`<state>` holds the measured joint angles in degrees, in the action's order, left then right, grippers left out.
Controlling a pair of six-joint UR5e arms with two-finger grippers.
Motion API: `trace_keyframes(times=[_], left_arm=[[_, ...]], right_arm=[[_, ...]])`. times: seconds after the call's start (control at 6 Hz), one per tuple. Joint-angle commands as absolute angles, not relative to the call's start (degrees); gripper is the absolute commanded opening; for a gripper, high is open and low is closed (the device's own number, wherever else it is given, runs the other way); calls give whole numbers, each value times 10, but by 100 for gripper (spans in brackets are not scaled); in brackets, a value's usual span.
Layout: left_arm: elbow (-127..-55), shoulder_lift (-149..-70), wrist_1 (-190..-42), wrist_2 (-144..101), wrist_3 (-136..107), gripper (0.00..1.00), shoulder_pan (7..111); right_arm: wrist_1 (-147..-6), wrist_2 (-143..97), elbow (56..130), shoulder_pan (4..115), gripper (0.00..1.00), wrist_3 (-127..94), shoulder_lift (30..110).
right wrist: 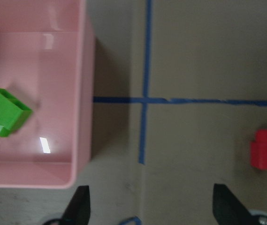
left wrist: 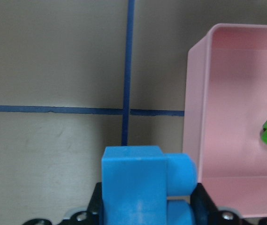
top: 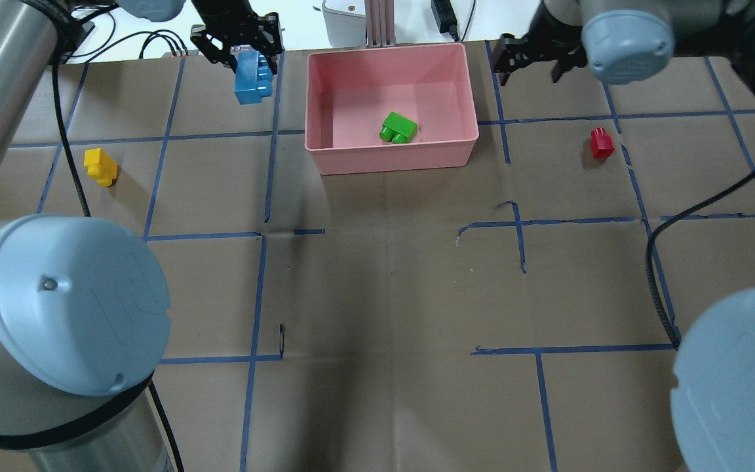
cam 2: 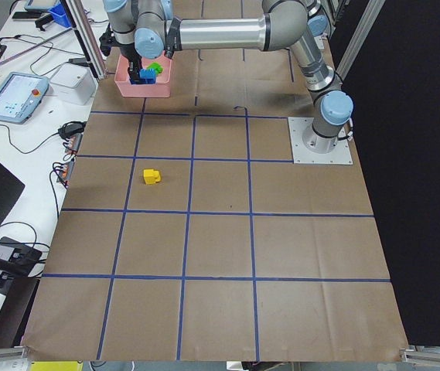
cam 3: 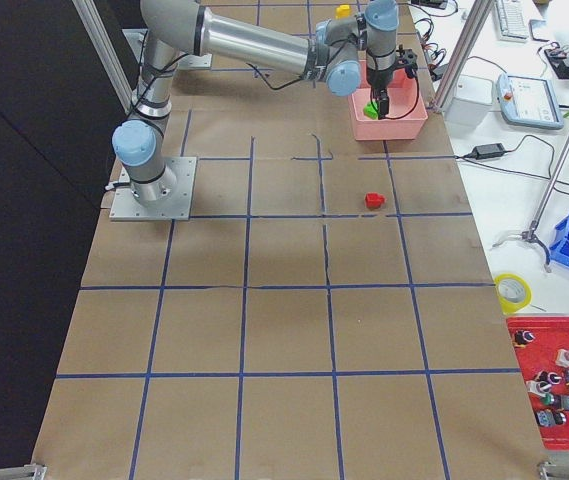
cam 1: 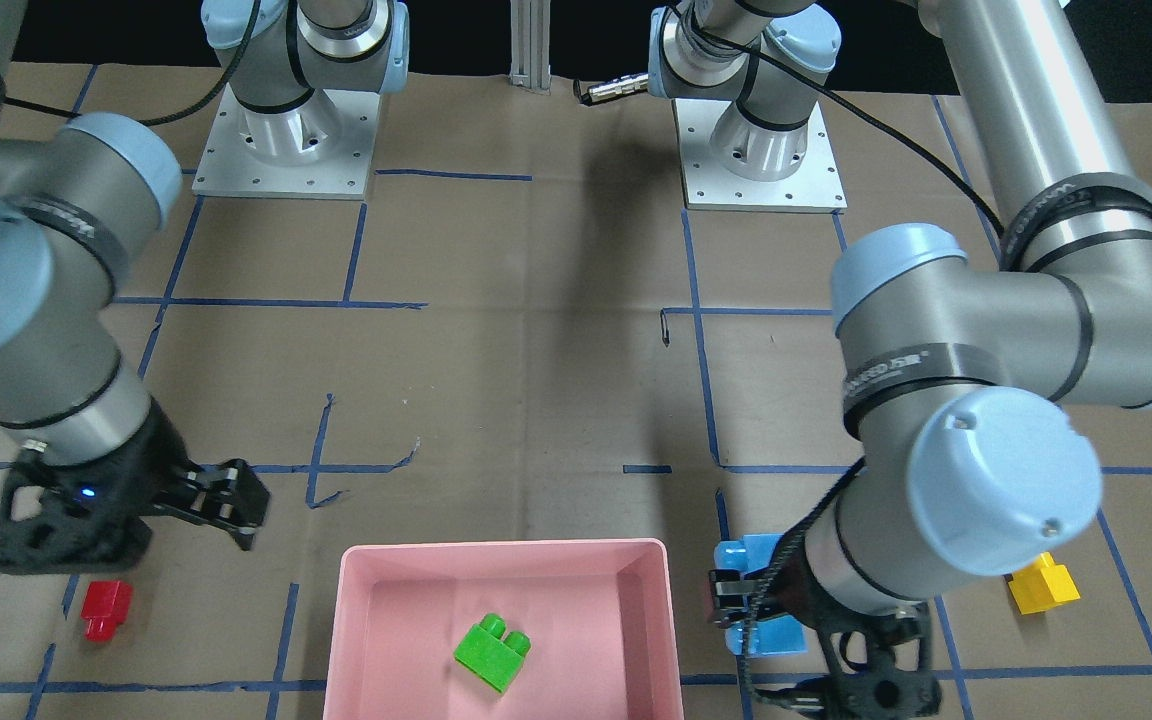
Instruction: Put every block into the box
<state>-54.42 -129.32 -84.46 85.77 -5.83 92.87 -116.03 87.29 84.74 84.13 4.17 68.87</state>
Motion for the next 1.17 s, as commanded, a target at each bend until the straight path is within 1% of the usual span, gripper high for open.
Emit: trace_keyframes(times=[0.0,0.17,0.33,0.5,0.67,0.83,1.0], left_arm=[[-527,-1325,-826,867,-135,0,991],[-521,-1358,-787,876,-154,0,1014],[-522,-1387,-745,880,-158,0,1020],[-522,-1395,-738,878,-167,2,1020],[-520,-1391,-735,878,-166,28,1020],[-521,-1390,-696,878,-166,98,1019],[-520,-1377,-693,877,-165,100,1018]], right_arm=[[-1180,887,955,739,87,45,733],[-1267,886,964,734,87,55,701],[-1308,886,962,735,87,60,659],[-1356,885,962,735,87,63,631],[-1381,884,951,735,87,65,601],[-1404,884,946,735,85,83,579],[-1438,883,946,736,84,87,560]])
